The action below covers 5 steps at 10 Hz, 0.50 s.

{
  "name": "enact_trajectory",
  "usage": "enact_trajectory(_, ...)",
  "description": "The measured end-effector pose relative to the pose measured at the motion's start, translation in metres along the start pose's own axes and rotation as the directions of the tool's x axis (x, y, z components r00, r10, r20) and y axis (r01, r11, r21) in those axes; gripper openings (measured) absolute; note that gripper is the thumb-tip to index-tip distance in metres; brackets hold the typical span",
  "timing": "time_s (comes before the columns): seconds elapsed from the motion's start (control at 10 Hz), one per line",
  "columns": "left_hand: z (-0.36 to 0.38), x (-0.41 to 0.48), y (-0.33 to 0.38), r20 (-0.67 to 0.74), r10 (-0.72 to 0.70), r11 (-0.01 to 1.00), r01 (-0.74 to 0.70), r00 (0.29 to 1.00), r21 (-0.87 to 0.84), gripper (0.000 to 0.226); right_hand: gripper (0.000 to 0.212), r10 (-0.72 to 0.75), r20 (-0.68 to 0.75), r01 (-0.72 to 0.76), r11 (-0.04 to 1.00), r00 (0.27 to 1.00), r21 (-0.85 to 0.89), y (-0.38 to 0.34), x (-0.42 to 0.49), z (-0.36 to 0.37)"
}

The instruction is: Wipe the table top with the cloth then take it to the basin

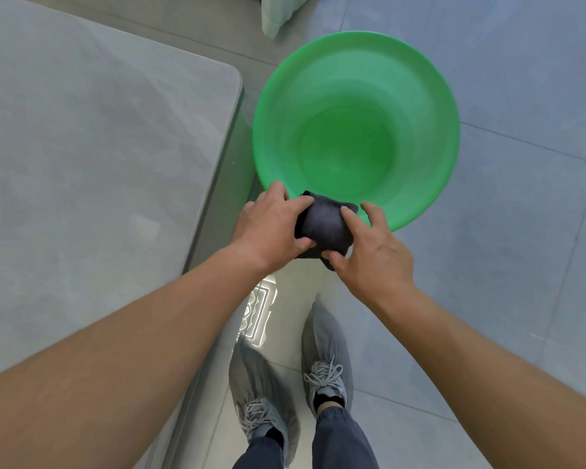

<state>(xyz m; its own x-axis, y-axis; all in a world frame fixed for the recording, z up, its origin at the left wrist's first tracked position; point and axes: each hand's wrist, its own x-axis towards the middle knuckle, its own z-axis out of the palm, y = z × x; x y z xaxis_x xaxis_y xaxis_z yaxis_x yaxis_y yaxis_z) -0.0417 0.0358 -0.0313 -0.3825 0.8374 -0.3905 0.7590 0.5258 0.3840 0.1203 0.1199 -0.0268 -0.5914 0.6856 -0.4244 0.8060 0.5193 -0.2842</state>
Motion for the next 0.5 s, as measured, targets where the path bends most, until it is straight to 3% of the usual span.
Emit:
enact_trajectory(0.2, 0.0, -0.001, 0.002, -0.018, 0.0, 1.0, 0.001, 1.0, 0.011, 0.064, 0.067, 0.006, -0.009, -0.006, 1.0, 1.0, 0.01, -0.002, 0.001, 0.0)
enact_trajectory(0.5, -0.014, -0.01, 0.008, 0.032, -0.074, 0.986, 0.078, 0.997, -0.148, 0.096, 0.088, -0.003, 0.062, -0.006, 0.989, 0.998, 0.146, 0.012, -0.001, -0.016)
